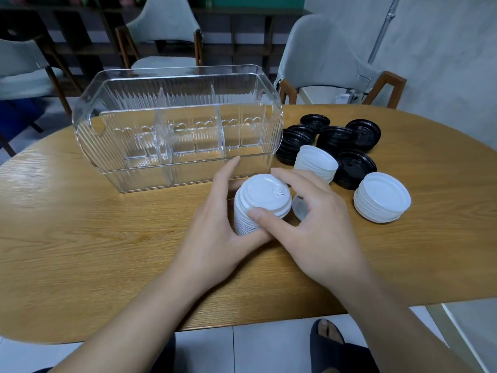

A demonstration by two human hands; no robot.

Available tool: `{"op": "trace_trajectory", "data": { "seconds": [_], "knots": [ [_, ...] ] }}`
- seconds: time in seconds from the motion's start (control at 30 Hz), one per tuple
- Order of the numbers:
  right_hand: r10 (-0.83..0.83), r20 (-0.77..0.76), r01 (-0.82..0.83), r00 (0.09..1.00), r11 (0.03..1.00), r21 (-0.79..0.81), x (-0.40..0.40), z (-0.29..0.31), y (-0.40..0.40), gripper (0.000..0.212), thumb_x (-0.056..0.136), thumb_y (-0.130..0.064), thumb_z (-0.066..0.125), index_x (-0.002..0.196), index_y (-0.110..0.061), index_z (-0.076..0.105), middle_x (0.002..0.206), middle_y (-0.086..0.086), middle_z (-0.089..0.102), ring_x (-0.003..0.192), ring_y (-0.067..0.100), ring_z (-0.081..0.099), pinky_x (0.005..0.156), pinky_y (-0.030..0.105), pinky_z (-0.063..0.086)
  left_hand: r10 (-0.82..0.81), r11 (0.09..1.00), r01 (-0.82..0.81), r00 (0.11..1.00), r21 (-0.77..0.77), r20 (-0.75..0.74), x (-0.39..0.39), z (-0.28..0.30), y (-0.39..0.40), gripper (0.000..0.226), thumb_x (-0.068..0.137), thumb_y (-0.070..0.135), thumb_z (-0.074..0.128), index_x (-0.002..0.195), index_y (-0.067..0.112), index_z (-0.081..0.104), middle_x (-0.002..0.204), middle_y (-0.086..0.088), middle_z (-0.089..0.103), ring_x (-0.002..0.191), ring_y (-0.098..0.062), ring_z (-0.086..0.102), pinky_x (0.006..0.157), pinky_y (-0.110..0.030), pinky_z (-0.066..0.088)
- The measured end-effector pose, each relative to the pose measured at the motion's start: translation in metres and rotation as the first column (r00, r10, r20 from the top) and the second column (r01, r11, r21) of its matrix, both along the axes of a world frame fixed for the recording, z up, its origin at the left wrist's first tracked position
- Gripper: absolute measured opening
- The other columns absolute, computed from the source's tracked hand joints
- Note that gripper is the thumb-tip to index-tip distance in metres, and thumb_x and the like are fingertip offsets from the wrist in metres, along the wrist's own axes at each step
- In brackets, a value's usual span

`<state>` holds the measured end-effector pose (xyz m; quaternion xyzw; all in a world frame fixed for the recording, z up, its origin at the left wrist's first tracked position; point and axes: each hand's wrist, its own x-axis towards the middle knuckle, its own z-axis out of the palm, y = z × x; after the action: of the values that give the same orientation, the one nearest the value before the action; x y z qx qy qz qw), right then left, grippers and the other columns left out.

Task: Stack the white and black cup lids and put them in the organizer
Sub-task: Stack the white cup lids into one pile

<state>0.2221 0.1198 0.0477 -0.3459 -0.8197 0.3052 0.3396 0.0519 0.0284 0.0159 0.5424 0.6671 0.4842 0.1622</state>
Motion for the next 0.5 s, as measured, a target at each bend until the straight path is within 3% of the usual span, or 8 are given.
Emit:
{"op": "trace_trajectory", "data": {
  "seconds": [0.27,0.4,0.5],
  "knots": [
    [0.071,0.031,-0.068,0.997,0.992,-0.107,-0.0016,0.0019,0.001,0.062,0.086,-0.055,0.086,0.142,-0.037,0.066,0.134,-0.026,0.068,0.132,-0.005,0.058,0.109,0.014,0.043,-0.037,0.999,0.037,0.999,-0.019,0.021,-0.0011,0.0008,-0.0017,0.122,0.083,0.045,0.096,0.177,0.035,0.019,0.142,0.037,0.063,0.137,0.012,0.058,0.106,-0.004,0.039],
    [0.099,-0.013,-0.1,0.995,0.971,-0.217,0.0023,0.0042,0.0062,0.063,0.083,-0.051,0.091,0.141,-0.038,0.069,0.133,-0.027,0.072,0.133,-0.004,0.061,0.115,0.028,0.047,-0.027,0.999,0.027,1.0,-0.027,0.016,-0.0009,0.0003,-0.0018,0.122,0.082,0.047,0.097,0.177,0.037,0.02,0.143,0.035,0.064,0.137,0.012,0.058,0.107,-0.004,0.039],
    [0.051,-0.033,-0.057,0.998,0.979,-0.195,0.0006,0.0044,0.0011,0.059,0.081,-0.048,0.093,0.135,-0.038,0.073,0.125,-0.028,0.075,0.126,-0.007,0.064,0.108,0.02,0.05,-0.013,1.0,0.014,1.0,-0.026,0.014,-0.0013,-0.0008,-0.0014,0.124,0.08,0.051,0.097,0.177,0.037,0.021,0.144,0.034,0.064,0.138,0.012,0.058,0.109,-0.006,0.04]
  ]
}}
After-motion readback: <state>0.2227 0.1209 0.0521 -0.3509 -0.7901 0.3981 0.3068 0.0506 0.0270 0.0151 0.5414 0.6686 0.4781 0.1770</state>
